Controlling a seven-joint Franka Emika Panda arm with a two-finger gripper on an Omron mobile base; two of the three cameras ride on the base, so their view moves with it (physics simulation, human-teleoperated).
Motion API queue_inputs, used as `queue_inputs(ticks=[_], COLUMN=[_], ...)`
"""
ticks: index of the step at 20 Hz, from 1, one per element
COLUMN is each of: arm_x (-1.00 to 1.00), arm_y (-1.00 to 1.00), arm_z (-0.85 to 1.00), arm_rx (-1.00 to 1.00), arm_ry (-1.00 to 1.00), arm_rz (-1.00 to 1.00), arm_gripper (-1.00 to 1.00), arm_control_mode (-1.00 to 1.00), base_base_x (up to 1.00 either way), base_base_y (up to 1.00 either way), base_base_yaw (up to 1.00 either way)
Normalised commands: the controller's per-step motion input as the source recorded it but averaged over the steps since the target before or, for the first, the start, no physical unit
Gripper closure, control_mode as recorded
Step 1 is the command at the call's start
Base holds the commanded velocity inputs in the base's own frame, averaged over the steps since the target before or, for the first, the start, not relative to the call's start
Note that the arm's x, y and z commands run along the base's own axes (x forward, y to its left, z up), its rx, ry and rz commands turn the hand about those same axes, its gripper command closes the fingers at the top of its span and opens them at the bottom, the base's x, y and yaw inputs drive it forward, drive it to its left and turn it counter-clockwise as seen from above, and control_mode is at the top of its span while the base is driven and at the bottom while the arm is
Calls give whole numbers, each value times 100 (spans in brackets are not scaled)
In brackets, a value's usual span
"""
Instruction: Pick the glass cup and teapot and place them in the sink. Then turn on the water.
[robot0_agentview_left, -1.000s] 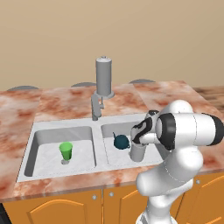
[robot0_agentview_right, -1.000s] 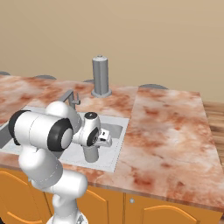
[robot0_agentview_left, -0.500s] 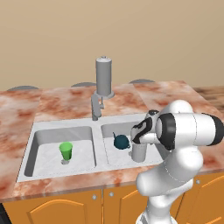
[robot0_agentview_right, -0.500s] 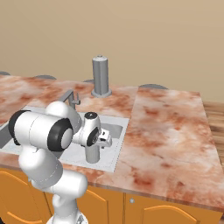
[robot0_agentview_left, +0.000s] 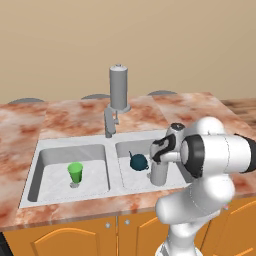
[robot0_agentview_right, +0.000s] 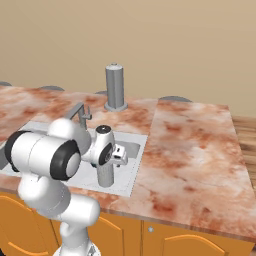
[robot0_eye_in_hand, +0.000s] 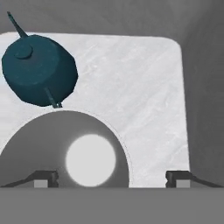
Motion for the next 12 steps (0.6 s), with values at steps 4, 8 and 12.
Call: queue_inputs(ticks=[4, 8, 12], arm_x=[-6, -19, 0], arm_y=[0, 4, 1], arm_z=[71, 68, 41], arm_rx=[0, 0, -4], arm_ry=[0, 4, 12], arm_rz=[6, 8, 5], arm_gripper=[-100, -100, -100], arm_control_mode=[-100, -100, -100], base_base_x=[0, 0, 0], base_base_y=[0, 0, 0], base_base_yaw=[0, 0, 0])
